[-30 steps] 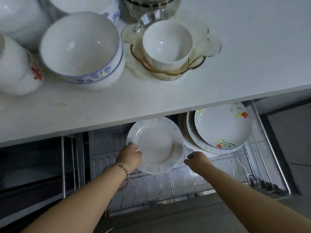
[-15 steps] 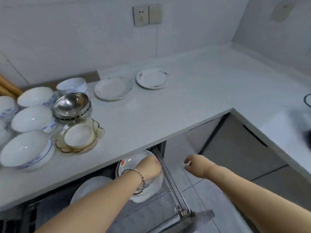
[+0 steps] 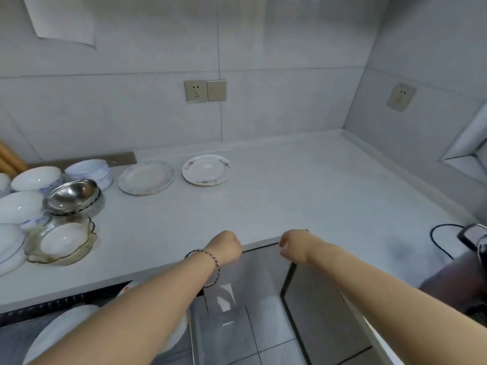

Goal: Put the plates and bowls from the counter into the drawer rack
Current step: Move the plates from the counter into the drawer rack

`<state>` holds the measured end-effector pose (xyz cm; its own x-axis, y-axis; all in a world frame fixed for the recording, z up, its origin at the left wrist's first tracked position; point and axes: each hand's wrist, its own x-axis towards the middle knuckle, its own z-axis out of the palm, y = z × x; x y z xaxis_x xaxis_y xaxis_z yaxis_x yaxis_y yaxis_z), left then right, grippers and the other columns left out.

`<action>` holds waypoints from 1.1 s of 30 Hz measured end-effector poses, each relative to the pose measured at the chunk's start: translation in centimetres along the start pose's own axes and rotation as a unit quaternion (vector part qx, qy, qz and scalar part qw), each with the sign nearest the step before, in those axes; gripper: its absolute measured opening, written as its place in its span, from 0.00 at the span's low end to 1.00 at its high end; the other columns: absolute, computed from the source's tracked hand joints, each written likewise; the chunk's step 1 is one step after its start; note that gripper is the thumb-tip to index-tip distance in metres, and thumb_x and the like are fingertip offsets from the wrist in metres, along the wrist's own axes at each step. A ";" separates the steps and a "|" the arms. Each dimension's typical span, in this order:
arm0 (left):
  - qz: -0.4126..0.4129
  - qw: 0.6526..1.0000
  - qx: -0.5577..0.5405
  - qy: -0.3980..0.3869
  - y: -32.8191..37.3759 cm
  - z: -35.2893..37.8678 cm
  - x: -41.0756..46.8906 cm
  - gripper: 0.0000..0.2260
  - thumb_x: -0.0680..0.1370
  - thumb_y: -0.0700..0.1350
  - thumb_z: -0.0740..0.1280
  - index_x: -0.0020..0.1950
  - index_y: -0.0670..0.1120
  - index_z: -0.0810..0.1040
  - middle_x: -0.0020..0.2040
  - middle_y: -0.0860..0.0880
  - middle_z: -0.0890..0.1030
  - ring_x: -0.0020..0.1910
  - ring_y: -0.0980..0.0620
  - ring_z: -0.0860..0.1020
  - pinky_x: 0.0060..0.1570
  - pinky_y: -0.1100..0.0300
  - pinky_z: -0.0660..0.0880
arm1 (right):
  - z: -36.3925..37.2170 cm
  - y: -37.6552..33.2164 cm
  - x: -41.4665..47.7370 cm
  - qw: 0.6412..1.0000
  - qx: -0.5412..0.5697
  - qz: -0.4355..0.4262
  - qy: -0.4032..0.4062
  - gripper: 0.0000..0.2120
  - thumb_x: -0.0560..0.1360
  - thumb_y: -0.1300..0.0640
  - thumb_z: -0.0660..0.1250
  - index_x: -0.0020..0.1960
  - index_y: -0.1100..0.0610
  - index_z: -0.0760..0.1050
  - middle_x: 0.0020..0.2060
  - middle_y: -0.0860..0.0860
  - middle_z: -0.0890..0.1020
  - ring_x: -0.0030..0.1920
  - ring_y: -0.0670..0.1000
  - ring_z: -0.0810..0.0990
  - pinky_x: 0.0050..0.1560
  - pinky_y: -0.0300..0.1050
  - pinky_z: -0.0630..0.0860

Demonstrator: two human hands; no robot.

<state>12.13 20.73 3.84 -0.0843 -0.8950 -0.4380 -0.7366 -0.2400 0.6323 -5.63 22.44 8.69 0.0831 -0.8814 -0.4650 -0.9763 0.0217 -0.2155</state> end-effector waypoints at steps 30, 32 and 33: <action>-0.317 0.844 -0.384 0.199 -3.2 -10.3 31.1 0.11 0.77 0.36 0.59 0.57 0.45 0.66 0.36 0.47 0.73 0.30 0.52 0.71 0.30 0.63 0.63 | -9.0 -3.0 45.3 0.984 -0.011 -0.125 -0.129 0.17 0.78 0.57 0.58 0.66 0.56 0.71 0.67 0.54 0.73 0.67 0.53 0.71 0.69 0.45 0.67; -0.329 0.823 -0.408 0.217 -3.8 -11.0 33.7 0.16 0.75 0.36 0.62 0.62 0.44 0.66 0.38 0.46 0.75 0.30 0.50 0.71 0.30 0.62 0.64 | -9.1 -4.2 49.2 0.984 0.023 -0.121 -0.127 0.19 0.78 0.56 0.59 0.68 0.58 0.69 0.67 0.55 0.73 0.68 0.54 0.71 0.68 0.44 0.66; -0.339 0.813 -0.412 0.231 -4.2 -11.3 35.2 0.17 0.74 0.37 0.64 0.62 0.44 0.66 0.38 0.45 0.76 0.32 0.49 0.72 0.30 0.61 0.66 | -9.1 -4.8 51.0 0.985 0.044 -0.112 -0.121 0.20 0.78 0.55 0.59 0.69 0.60 0.67 0.67 0.57 0.73 0.67 0.56 0.71 0.67 0.45 0.66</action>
<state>19.86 -13.99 -7.04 0.5561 -0.4517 -0.6977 0.2077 -0.7373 0.6429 1.44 -26.95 -6.15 0.3508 -0.7309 -0.5854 -0.9077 -0.1118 -0.4044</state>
